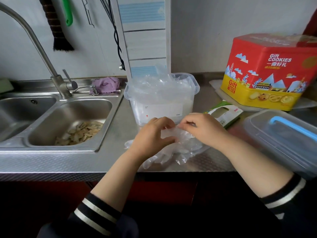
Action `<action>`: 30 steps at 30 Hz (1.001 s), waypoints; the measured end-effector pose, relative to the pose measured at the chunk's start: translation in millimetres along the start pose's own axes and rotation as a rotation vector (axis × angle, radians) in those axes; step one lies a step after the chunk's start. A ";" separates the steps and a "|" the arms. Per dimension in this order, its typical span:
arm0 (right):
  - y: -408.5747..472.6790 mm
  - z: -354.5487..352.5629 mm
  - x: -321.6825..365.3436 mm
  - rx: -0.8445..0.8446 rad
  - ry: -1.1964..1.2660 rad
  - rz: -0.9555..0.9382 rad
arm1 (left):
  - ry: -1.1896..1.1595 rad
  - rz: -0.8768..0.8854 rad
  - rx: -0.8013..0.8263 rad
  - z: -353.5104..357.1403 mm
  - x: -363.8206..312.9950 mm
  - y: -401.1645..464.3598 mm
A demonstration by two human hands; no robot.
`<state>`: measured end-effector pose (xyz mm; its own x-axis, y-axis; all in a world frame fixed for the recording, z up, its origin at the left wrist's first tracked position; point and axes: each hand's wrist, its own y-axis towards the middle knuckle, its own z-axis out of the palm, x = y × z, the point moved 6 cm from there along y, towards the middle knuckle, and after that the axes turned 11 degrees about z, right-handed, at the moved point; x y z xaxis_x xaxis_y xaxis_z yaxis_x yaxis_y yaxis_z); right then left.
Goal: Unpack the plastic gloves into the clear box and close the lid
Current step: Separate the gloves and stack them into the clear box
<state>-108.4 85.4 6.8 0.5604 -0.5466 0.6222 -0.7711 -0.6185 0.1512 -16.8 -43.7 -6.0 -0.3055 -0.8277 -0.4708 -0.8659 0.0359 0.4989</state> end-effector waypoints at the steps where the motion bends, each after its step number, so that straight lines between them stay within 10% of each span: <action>1: 0.9 -1.9 2.8 -0.014 0.019 -0.017 | -0.011 -0.021 -0.030 -2.4 0.4 0.2; 15: 24.6 -19.1 14.7 0.239 0.246 0.100 | -0.159 -0.183 -0.274 -46.7 8.2 44.2; 21: 34.4 -42.1 22.6 -0.070 0.429 0.076 | -0.189 -0.186 -0.331 -63.8 4.6 61.9; 30: 58.3 -63.5 46.7 -0.110 0.559 0.115 | -0.182 -0.249 -0.400 -95.7 17.0 84.2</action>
<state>-146.3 59.7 93.4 0.2493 -0.2076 0.9459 -0.8612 -0.4942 0.1185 -57.0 -108.3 97.7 -0.2041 -0.6713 -0.7125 -0.7129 -0.3969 0.5781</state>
